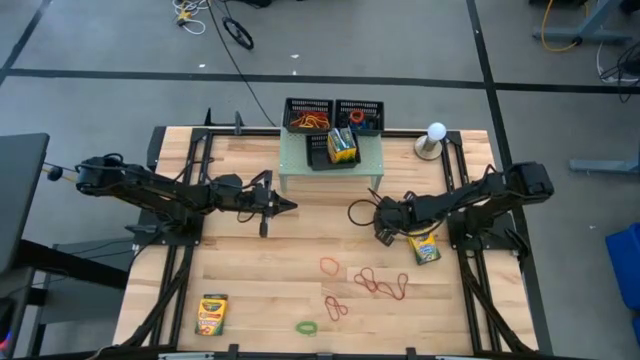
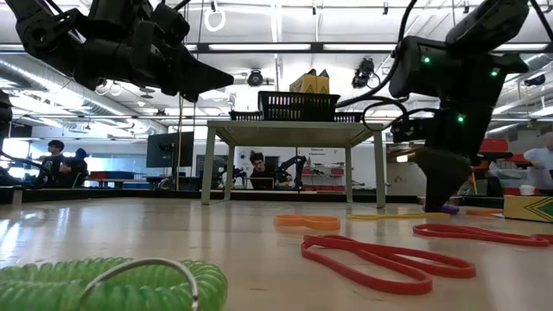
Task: Pick & Place Office Desk Supplies
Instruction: Put the violet spiral keychain the top right black bin
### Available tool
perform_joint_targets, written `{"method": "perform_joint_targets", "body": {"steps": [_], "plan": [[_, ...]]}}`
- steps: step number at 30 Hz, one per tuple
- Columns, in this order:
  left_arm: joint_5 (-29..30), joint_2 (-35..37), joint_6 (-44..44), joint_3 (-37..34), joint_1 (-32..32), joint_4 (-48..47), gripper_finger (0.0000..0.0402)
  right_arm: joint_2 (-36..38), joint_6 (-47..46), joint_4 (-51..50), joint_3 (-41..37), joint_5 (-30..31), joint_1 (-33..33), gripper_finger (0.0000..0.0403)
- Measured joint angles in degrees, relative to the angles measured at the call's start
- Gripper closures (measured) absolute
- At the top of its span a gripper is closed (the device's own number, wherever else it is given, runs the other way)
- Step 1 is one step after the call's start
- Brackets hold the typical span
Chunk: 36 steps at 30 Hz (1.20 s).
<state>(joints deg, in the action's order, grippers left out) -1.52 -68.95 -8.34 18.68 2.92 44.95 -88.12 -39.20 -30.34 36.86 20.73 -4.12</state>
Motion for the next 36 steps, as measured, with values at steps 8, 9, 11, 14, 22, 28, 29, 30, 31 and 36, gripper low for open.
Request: {"method": "perform_joint_targets", "body": {"steps": [8,9,11,14,22,28,29,30,31,36], "plan": [[0.00,0.00,-0.07,0.00,0.04,-0.33,0.0387,2.99,1.15,-1.02,0.14,-1.68,-0.42,0.0374],[0.00,0.00,-0.07,0.00,0.04,-0.33,0.0387,3.78,1.60,-1.83,0.60,-1.64,-0.70,0.0385],[0.00,0.00,-0.15,0.00,0.04,-0.32,0.0387,5.69,2.10,-2.91,2.49,-1.43,-1.52,0.0392],[0.01,0.00,-0.22,0.00,0.04,-0.36,0.0387,8.86,2.63,-7.75,5.63,-1.48,-3.00,0.0385],[0.07,0.00,-0.24,0.00,0.04,-0.72,0.0386,16.62,2.58,-23.31,21.39,6.44,-6.66,0.0384],[0.15,0.00,-0.22,0.00,0.04,-0.62,0.0386,16.94,7.04,-30.42,34.48,16.39,-1.63,0.0384],[0.19,0.00,-0.22,0.00,0.04,-0.62,0.0386,16.94,8.84,-29.54,35.96,17.15,0.40,0.0384],[0.19,0.00,-0.22,0.00,0.04,-0.46,0.0386,16.90,10.84,-28.26,37.19,17.76,2.81,0.0384],[0.18,0.00,-0.22,0.00,0.04,-0.29,0.0386,16.86,12.97,-26.38,38.10,18.10,5.48,0.0384],[0.20,0.02,-0.22,0.00,0.04,-0.17,0.0386,13.38,24.78,-14.16,40.25,9.97,21.25,0.0383]]}}
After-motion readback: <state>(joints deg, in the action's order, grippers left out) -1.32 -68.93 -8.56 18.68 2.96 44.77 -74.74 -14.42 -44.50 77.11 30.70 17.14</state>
